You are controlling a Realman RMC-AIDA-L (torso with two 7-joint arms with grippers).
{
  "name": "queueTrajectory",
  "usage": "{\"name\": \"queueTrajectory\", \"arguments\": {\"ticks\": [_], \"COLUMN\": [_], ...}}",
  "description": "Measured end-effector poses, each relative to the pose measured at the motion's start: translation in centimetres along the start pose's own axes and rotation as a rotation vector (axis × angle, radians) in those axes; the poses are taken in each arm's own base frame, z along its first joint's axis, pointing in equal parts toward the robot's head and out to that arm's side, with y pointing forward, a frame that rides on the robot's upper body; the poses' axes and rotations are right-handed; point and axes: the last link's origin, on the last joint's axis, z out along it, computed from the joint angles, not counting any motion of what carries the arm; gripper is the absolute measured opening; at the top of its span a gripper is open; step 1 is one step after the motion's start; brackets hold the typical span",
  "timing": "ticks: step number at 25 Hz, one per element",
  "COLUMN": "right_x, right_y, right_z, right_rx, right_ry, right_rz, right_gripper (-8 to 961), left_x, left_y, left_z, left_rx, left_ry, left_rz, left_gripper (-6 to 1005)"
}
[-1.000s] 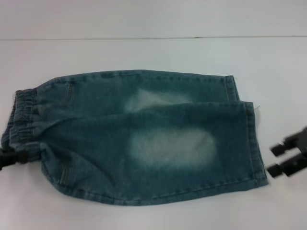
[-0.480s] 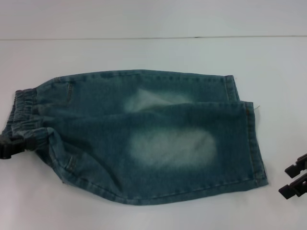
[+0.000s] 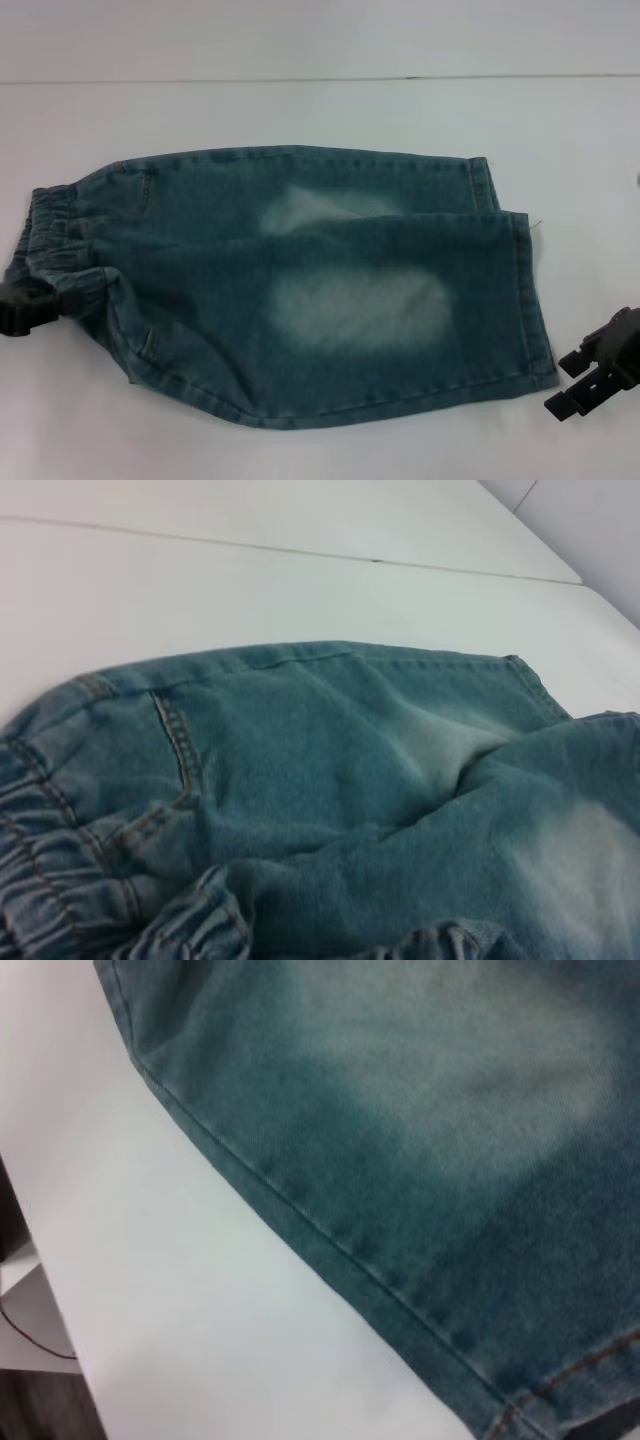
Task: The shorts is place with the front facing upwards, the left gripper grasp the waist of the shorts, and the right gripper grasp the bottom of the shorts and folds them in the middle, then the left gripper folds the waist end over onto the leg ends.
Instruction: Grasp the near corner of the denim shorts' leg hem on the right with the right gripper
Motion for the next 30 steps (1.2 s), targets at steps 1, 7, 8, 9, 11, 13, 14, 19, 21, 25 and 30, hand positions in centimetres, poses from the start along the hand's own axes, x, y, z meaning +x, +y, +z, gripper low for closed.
{"name": "queueTrajectory", "arguments": {"ticks": [1, 7, 8, 9, 11, 13, 14, 19, 21, 25, 30], "right_x": [-0.1, -0.5, -0.6, -0.7, -0.9, -1.0, -1.1, -1.4, -1.6, -1.8, -1.7], "right_y": [-0.1, -0.3, -0.4, -0.4, -0.4, -0.4, -0.4, -0.5, -0.5, -0.3, -0.2], "right_z": [0.1, 0.2, 0.3, 0.3, 0.5, 0.7, 0.8, 1.2, 1.2, 1.5, 1.7], "right_rx": [0.002, 0.02, 0.02, 0.019, 0.018, 0.019, 0.019, 0.023, 0.02, 0.005, 0.0], "right_ry": [-0.001, -0.003, -0.003, -0.003, -0.003, -0.005, -0.006, -0.028, -0.047, -0.078, -0.075], "right_rz": [0.0, -0.007, -0.008, -0.009, -0.01, -0.011, -0.011, -0.017, -0.025, -0.049, -0.061], "right_gripper": [856, 856, 856, 856, 856, 856, 852, 832, 824, 807, 787], "left_x": [-0.1, -0.4, -0.3, -0.3, -0.3, -0.2, -0.2, -0.4, -0.4, -0.5, -0.5], "left_y": [0.0, 0.0, 0.0, 0.0, 0.0, 0.0, 0.0, 0.0, 0.0, 0.1, 0.1], "left_z": [0.0, 0.0, 0.0, 0.0, 0.1, 0.2, 0.2, 0.2, 0.2, 0.3, 0.4], "left_rx": [0.0, 0.003, 0.003, 0.003, 0.001, 0.001, 0.001, 0.002, 0.003, 0.002, 0.0], "left_ry": [0.0, 0.002, 0.002, 0.003, 0.004, 0.004, 0.004, 0.004, 0.004, 0.005, 0.005], "left_rz": [-0.002, -0.01, -0.01, -0.009, -0.009, -0.008, -0.009, -0.011, -0.011, -0.014, -0.015], "left_gripper": [27, 28, 28, 28, 28, 27, 27, 27, 27, 27, 27]}}
